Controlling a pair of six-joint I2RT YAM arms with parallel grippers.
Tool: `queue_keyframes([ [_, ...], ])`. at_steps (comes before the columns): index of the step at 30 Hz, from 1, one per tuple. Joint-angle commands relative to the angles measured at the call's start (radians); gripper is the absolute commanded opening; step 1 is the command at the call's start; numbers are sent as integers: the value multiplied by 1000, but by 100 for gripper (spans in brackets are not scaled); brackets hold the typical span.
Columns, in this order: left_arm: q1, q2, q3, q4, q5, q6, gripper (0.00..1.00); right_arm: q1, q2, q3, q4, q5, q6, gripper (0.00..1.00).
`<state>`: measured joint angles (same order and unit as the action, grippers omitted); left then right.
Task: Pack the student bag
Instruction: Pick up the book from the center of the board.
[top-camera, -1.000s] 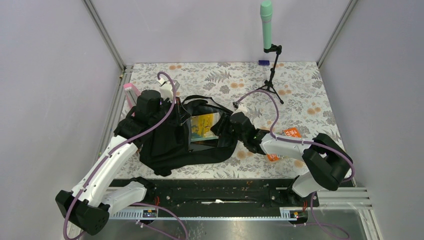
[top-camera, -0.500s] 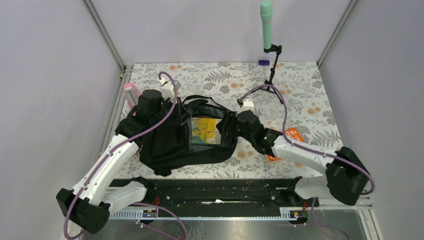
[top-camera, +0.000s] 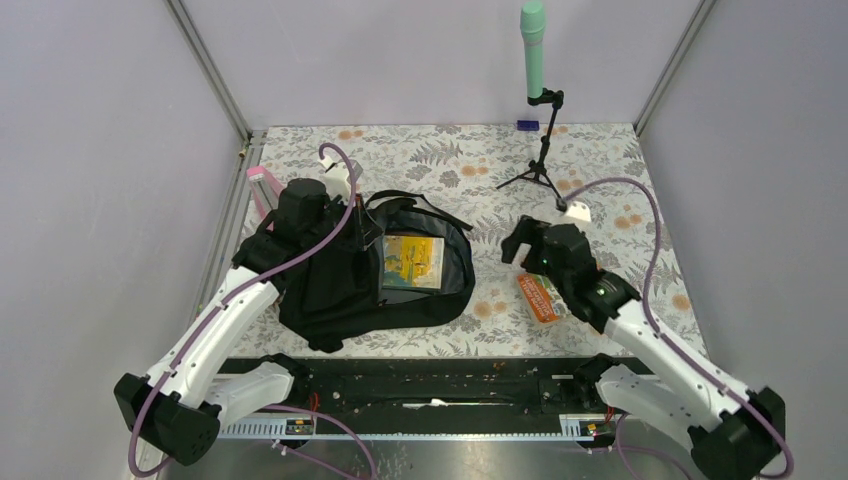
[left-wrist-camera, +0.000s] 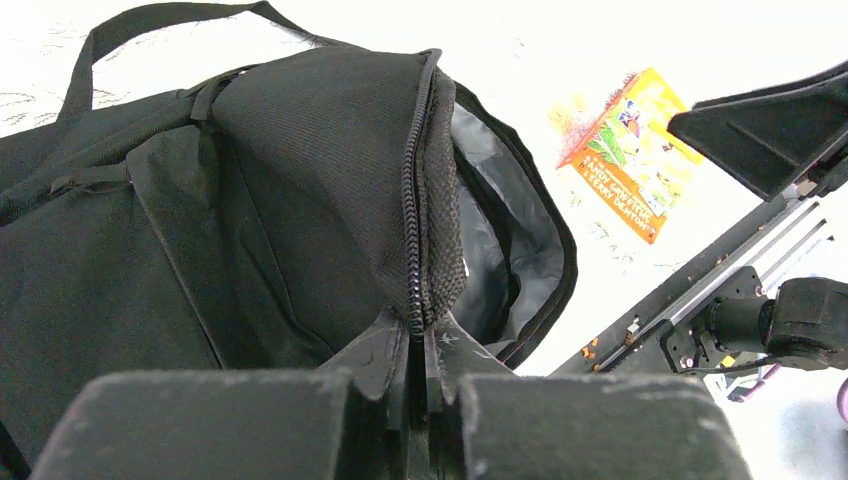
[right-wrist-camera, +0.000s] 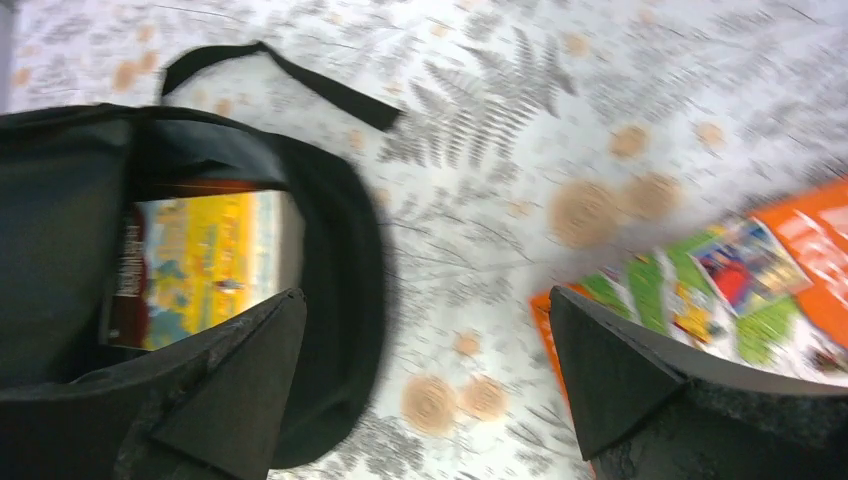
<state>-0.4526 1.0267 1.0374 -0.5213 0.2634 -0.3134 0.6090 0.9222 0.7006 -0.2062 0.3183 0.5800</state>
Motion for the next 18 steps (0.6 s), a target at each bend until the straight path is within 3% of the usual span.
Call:
queue_keyframes([
  [1,-1,1,16,91,-9,7,0,-98,-120,-88,-188,28,76,100],
  [5,-1,6,16,90,-4,4,0,-235,-205,-153,-297,-14,124,100],
  [10,-1,2,15,90,-9,5,0,-326,-305,-167,-487,106,199,100],
  [14,-1,-5,15,90,-13,7,0,-387,-384,-200,-546,161,237,100],
  [18,-1,-10,15,87,-14,8,0,-466,-418,-234,-564,107,273,100],
])
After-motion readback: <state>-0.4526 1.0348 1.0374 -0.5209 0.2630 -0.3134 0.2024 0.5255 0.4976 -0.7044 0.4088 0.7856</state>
